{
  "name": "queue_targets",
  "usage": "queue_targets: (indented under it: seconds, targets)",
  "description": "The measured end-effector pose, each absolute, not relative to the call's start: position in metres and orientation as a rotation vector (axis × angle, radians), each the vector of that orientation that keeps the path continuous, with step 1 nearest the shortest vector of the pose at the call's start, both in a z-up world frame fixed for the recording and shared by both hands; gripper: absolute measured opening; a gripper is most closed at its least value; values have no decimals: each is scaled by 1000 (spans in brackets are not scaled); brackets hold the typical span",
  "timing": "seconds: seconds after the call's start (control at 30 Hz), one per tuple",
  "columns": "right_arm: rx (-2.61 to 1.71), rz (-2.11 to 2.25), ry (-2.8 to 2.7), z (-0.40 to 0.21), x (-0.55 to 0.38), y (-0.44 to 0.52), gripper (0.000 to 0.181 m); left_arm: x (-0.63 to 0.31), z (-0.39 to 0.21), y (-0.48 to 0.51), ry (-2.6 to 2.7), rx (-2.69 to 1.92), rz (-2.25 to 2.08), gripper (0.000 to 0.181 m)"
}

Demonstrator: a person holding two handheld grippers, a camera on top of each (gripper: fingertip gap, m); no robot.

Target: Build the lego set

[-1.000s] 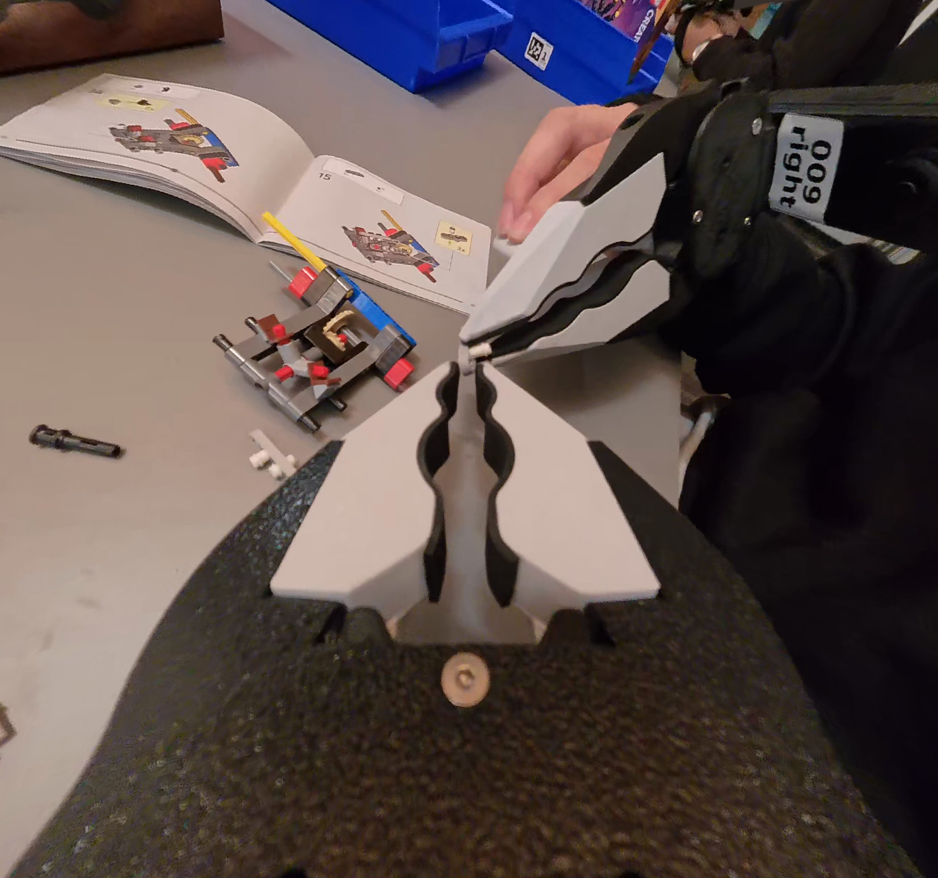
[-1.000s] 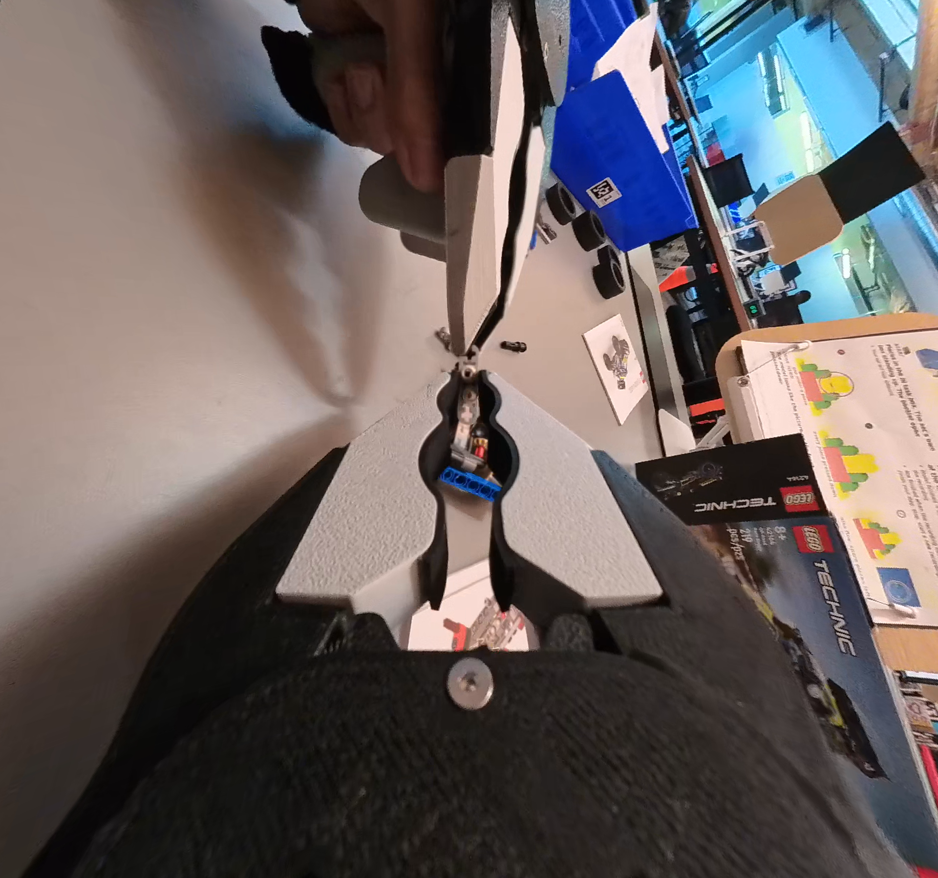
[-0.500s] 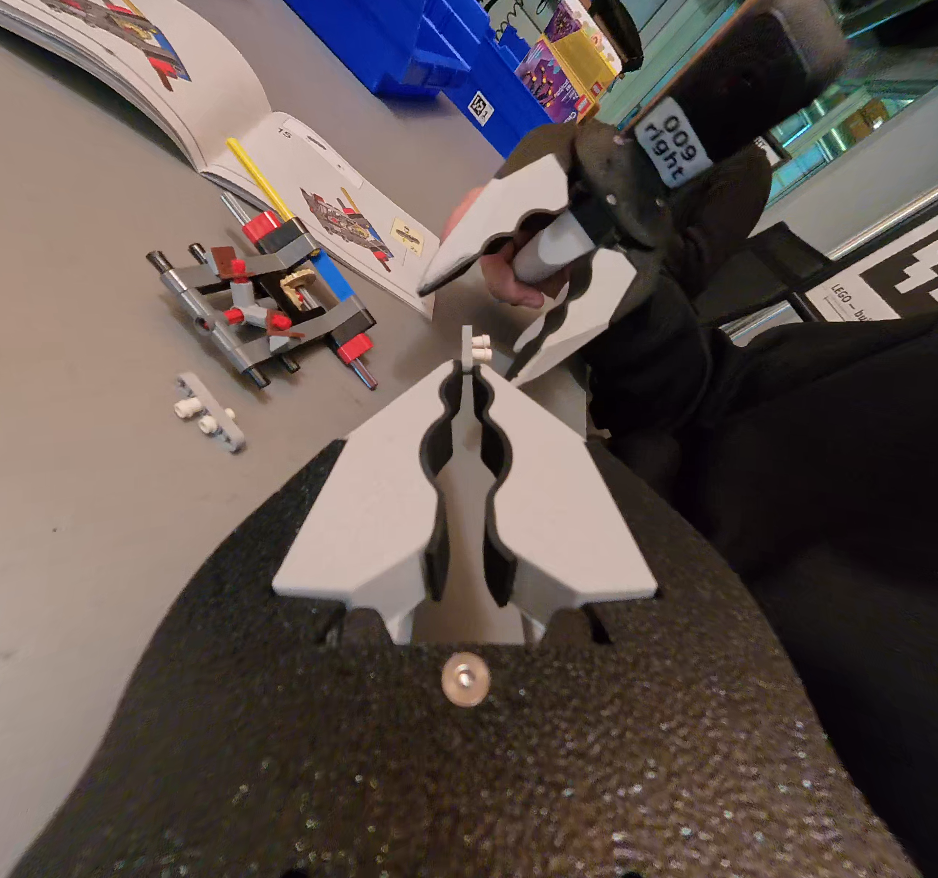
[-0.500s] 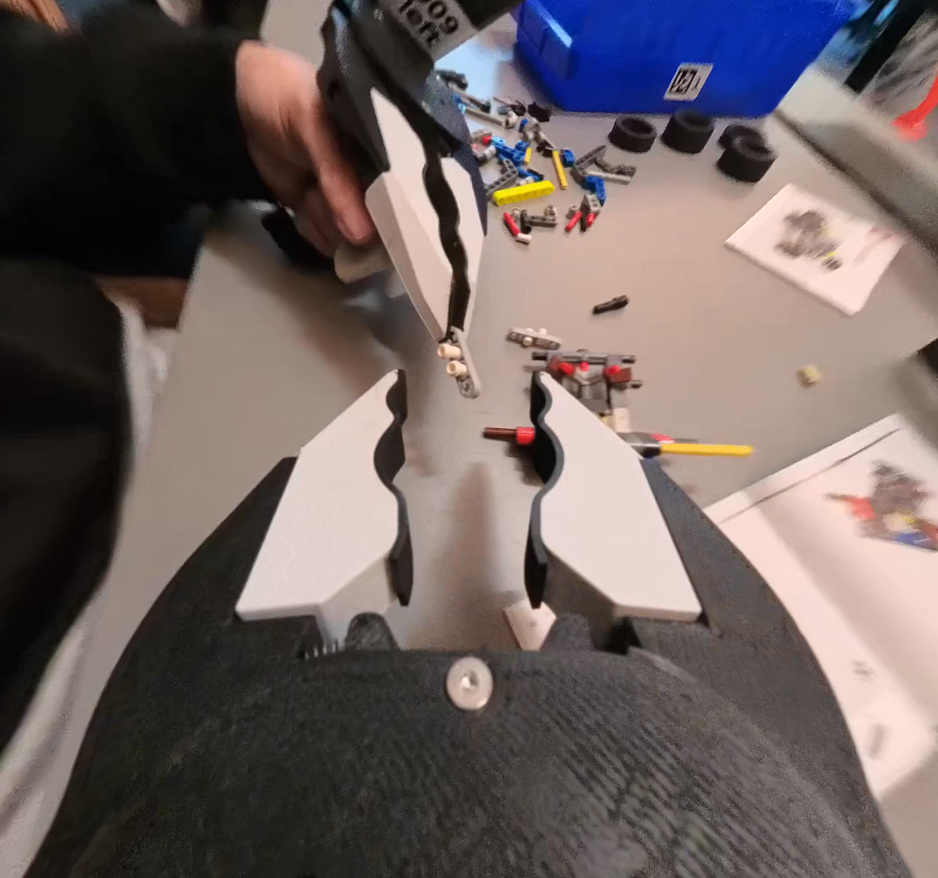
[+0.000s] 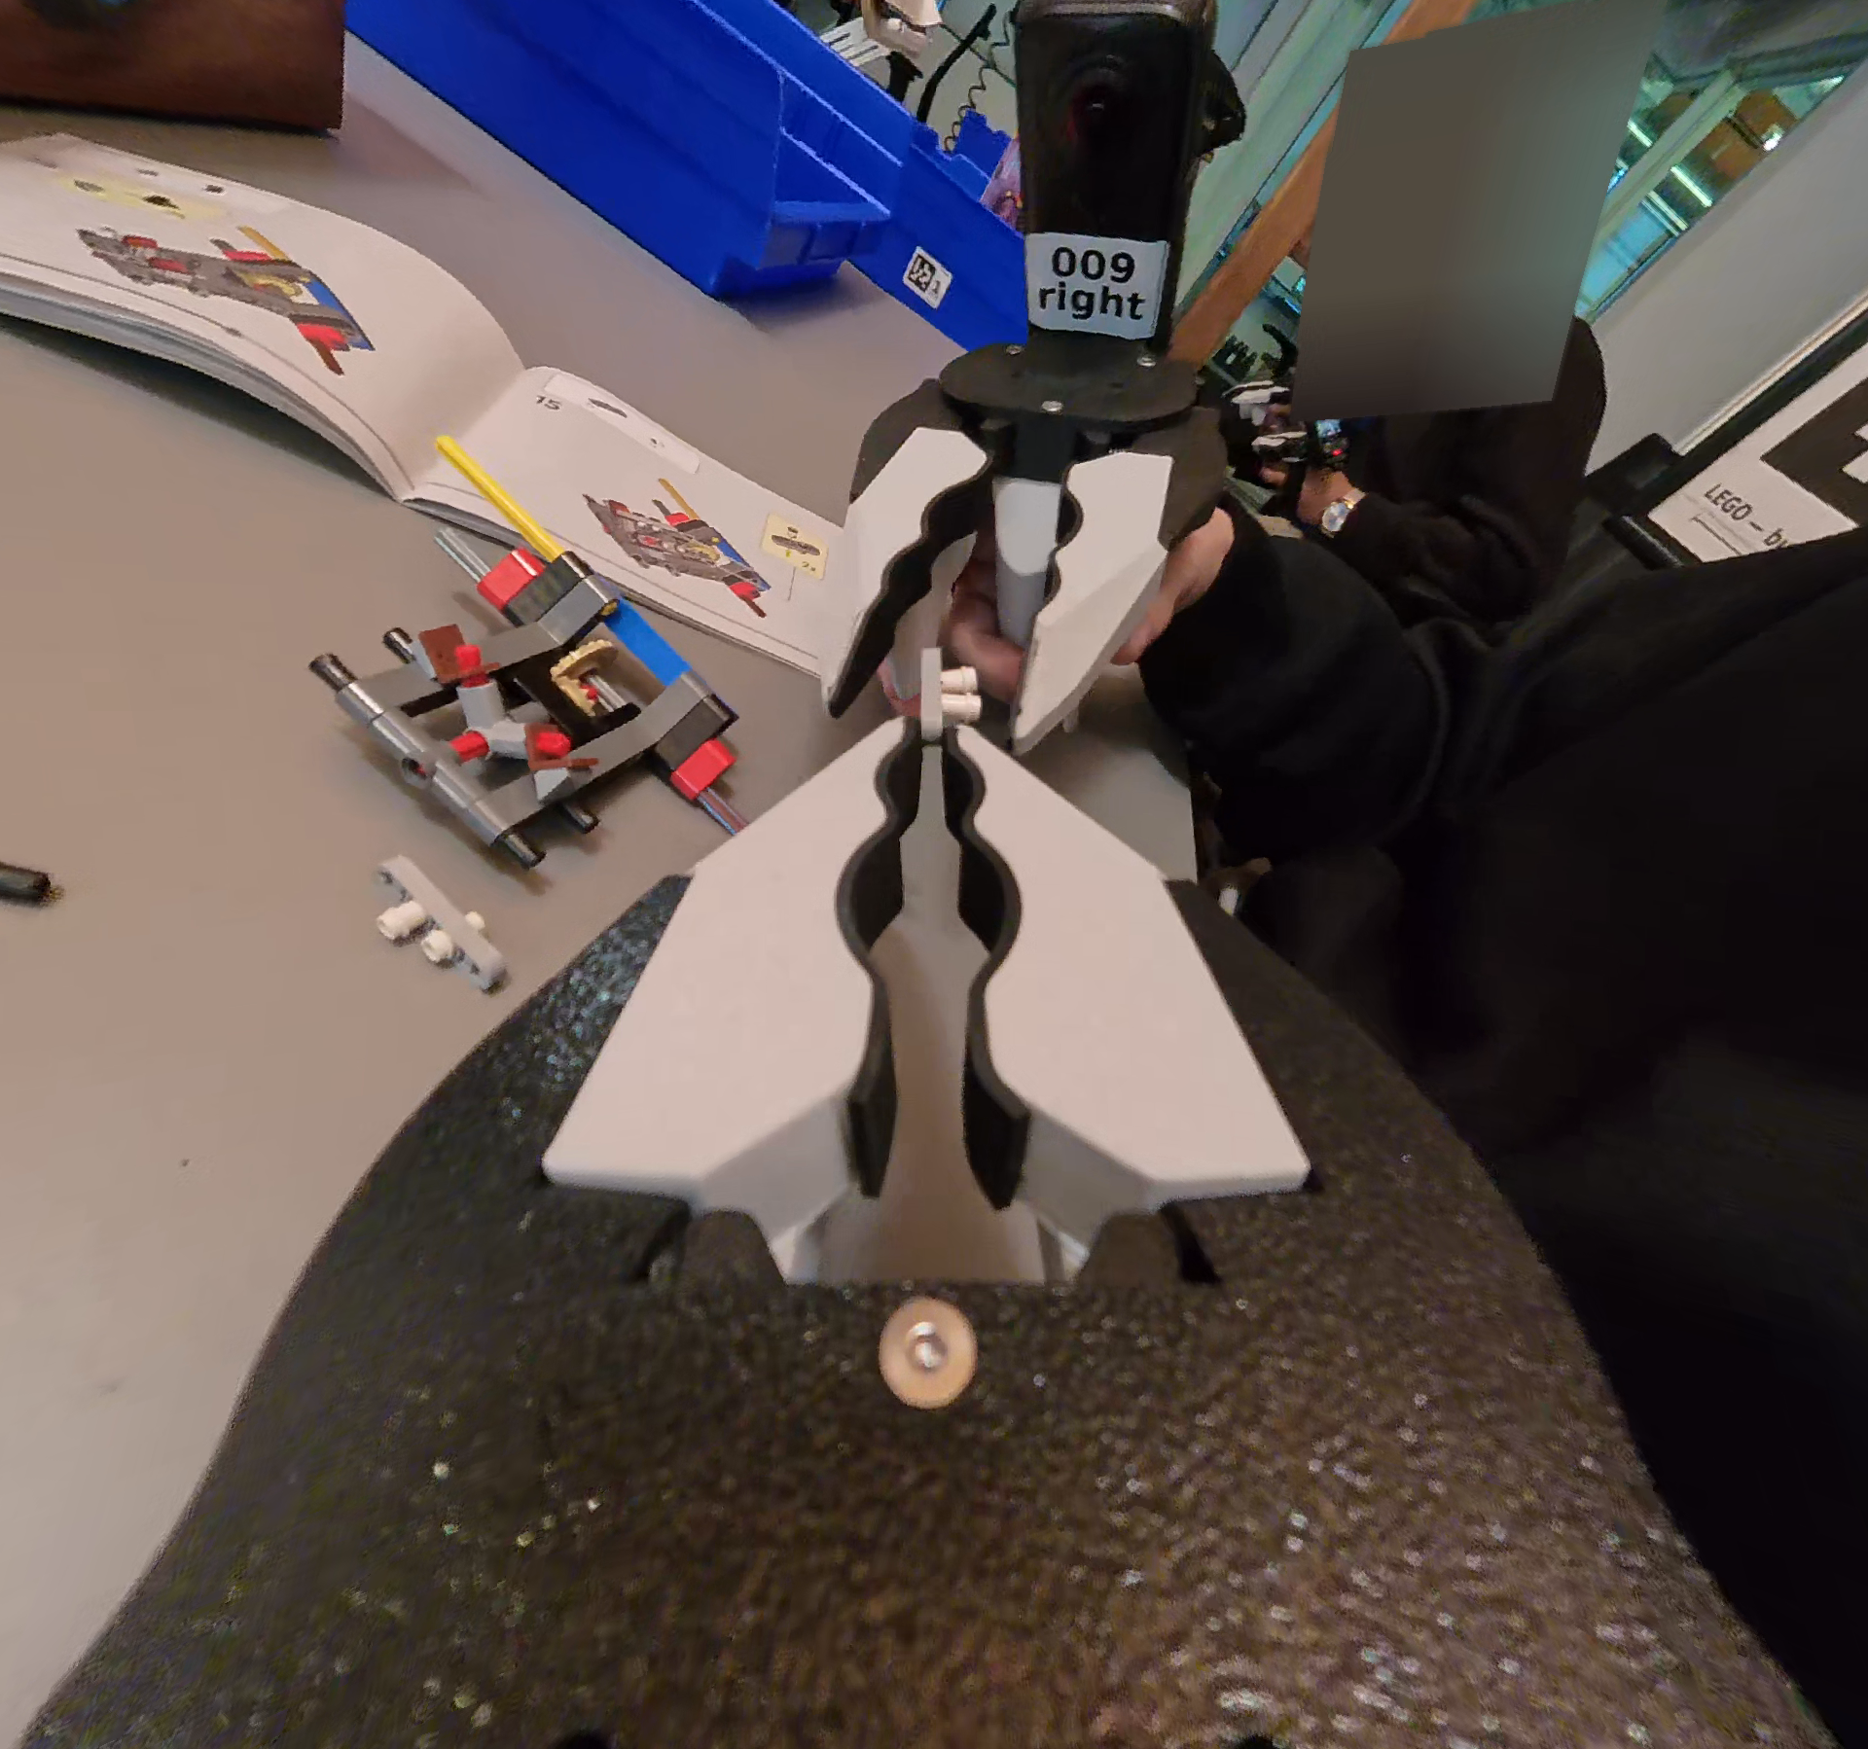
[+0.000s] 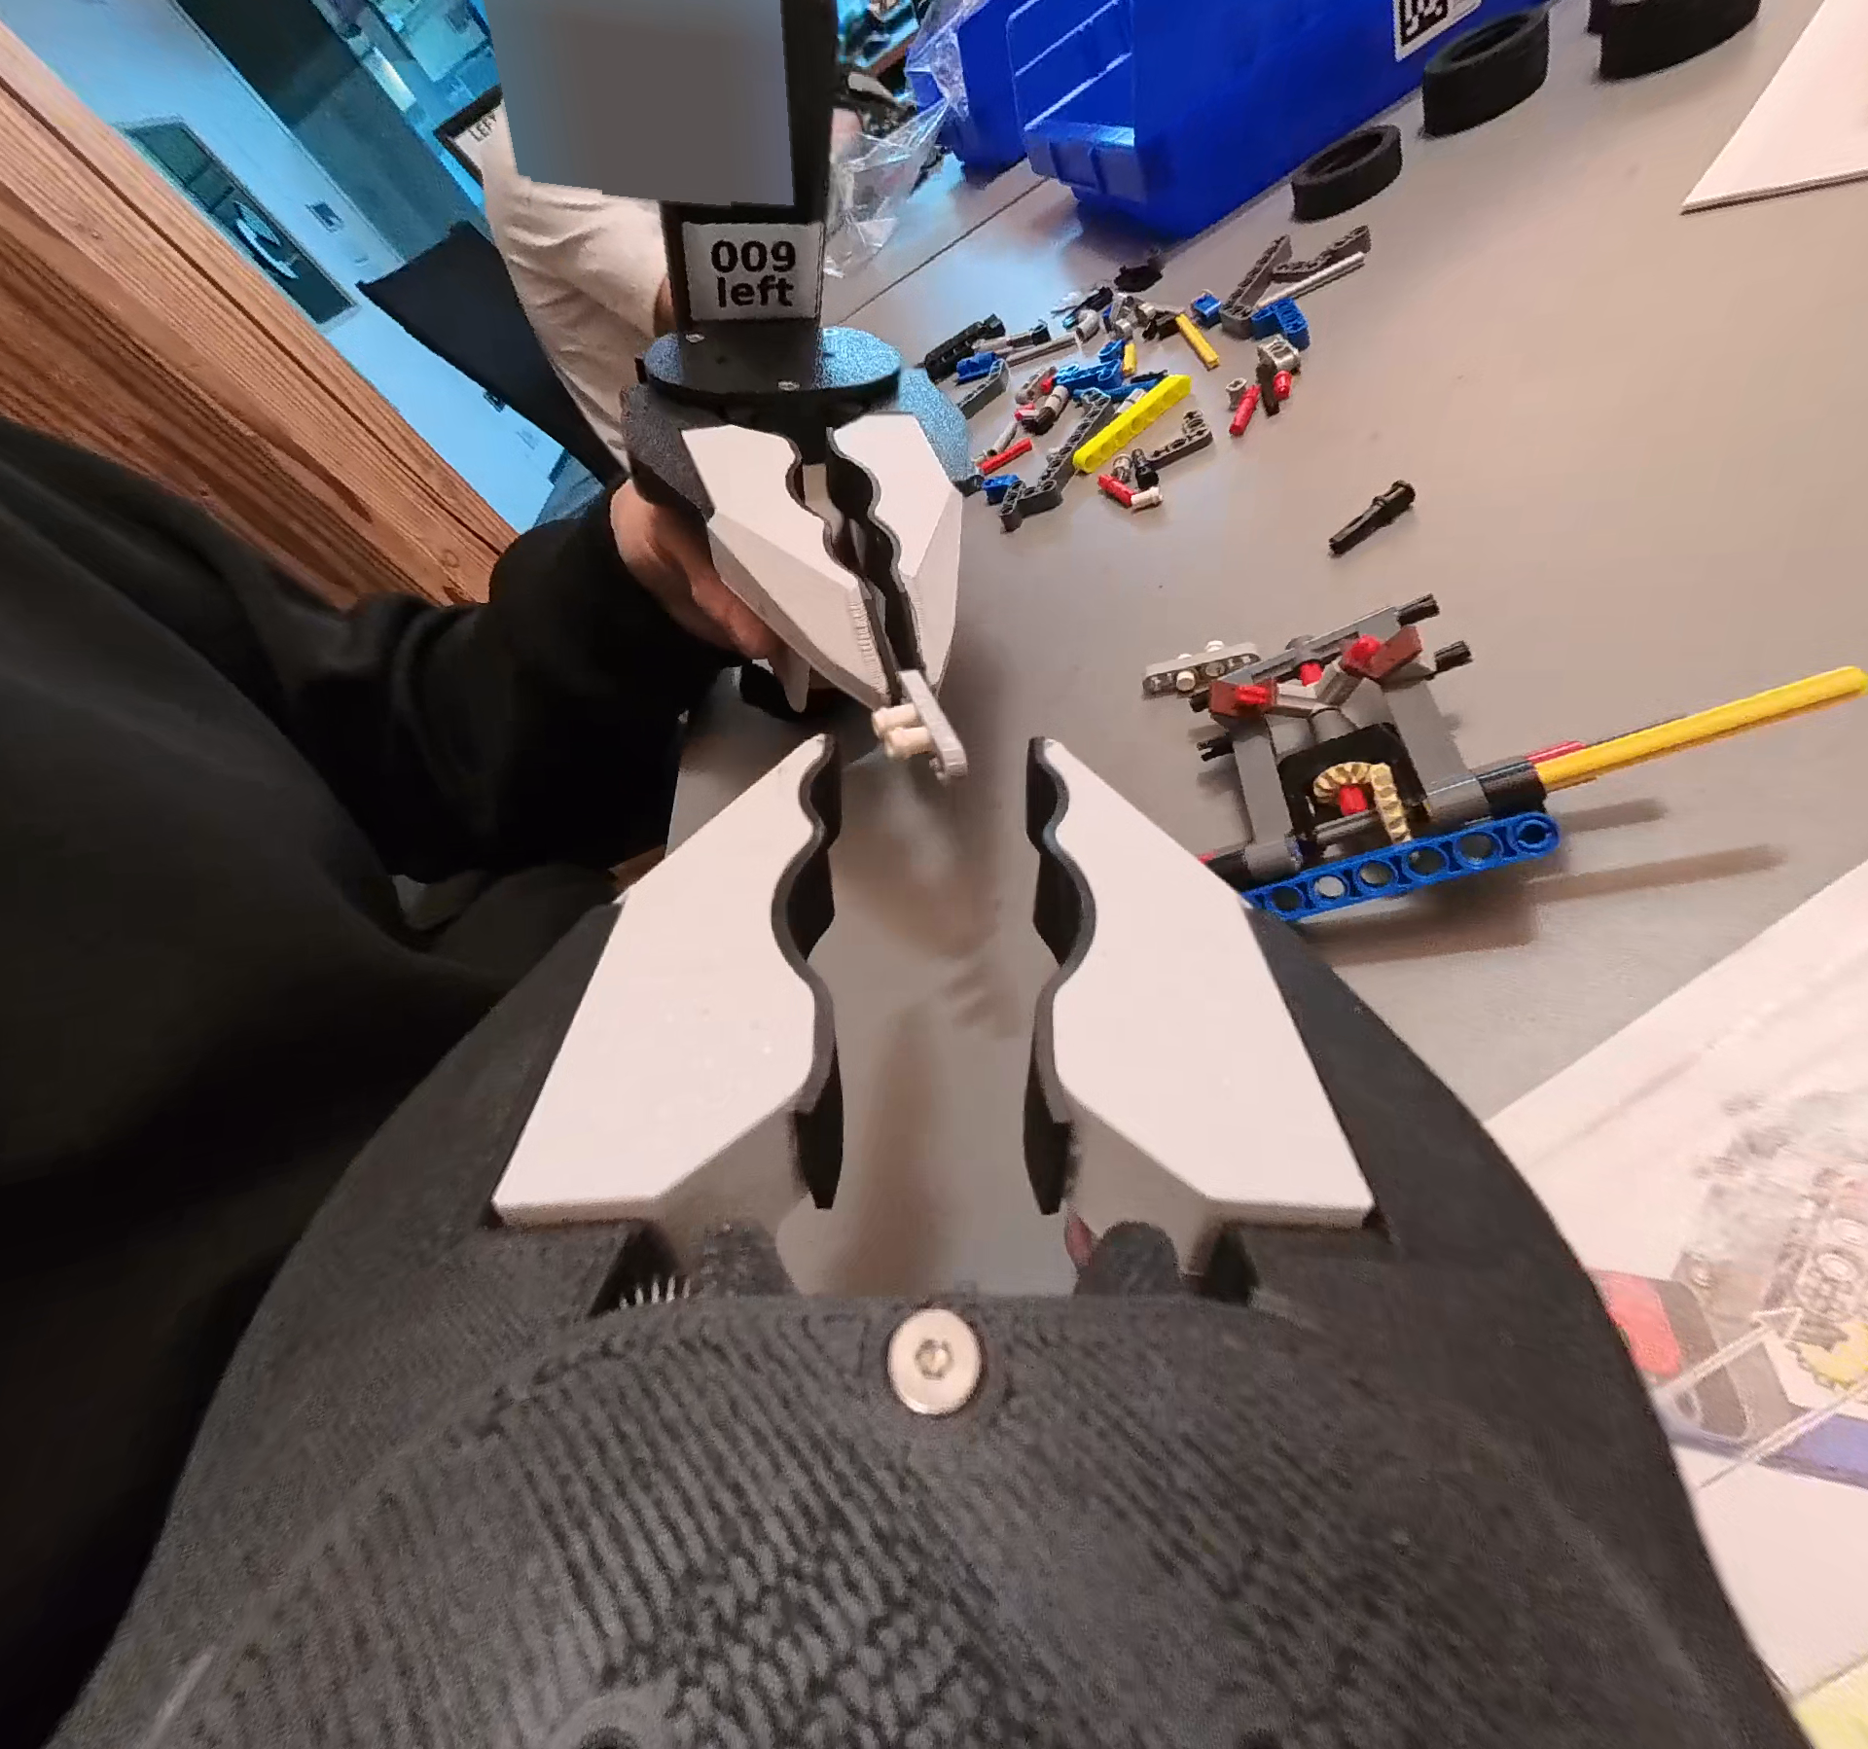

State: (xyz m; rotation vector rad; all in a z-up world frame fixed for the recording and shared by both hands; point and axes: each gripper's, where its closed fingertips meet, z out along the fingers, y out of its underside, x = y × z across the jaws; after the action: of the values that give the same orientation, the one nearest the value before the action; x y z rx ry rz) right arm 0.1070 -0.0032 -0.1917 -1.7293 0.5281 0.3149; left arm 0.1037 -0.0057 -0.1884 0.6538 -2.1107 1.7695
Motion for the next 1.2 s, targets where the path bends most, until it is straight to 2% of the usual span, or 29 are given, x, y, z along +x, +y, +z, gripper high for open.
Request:
queue_targets:
  seconds: [0.27,0.67,1.2]
  targets:
    - [-1712,385,487,-188,98,-1,14,98,-187,-9,-2161,568,1785,1]
    - [-1721,405,432,-187,89,1,12,91,-184,-7,-2279,391,1825,1]
    - [-1803,148,241,-186,83,1,12,86,-185,-10,-2545,119,1893,1]
